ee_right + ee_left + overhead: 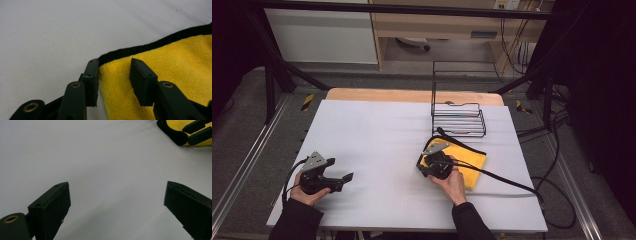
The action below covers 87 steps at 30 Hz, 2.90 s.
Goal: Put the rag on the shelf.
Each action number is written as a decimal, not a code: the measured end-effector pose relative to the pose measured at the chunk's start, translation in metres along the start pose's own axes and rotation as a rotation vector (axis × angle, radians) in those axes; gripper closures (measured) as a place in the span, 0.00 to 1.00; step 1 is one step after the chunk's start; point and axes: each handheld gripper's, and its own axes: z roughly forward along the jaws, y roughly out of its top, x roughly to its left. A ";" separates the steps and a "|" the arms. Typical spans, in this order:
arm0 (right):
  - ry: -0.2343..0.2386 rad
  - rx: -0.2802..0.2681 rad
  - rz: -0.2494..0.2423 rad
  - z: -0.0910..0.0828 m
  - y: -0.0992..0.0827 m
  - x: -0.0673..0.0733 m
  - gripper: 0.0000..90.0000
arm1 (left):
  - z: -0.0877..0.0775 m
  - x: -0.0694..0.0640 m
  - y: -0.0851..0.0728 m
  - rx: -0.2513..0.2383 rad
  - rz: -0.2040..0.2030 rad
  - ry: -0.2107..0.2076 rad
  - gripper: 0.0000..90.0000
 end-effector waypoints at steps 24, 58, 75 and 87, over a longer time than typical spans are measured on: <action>-0.009 -0.019 -0.014 -0.017 0.005 -0.002 0.95 | -0.001 0.002 0.000 -0.002 -0.009 0.005 0.08; 0.290 -0.057 -0.039 -0.084 -0.042 0.029 0.68 | 0.002 -0.011 0.007 0.032 0.009 -0.004 0.07; -0.022 -0.102 0.252 -0.116 -0.088 -0.045 0.25 | 0.033 -0.050 0.043 0.074 0.062 -0.053 0.10; -0.089 -0.044 0.319 -0.119 -0.115 -0.054 0.37 | 0.089 -0.093 0.086 0.145 0.096 -0.086 0.27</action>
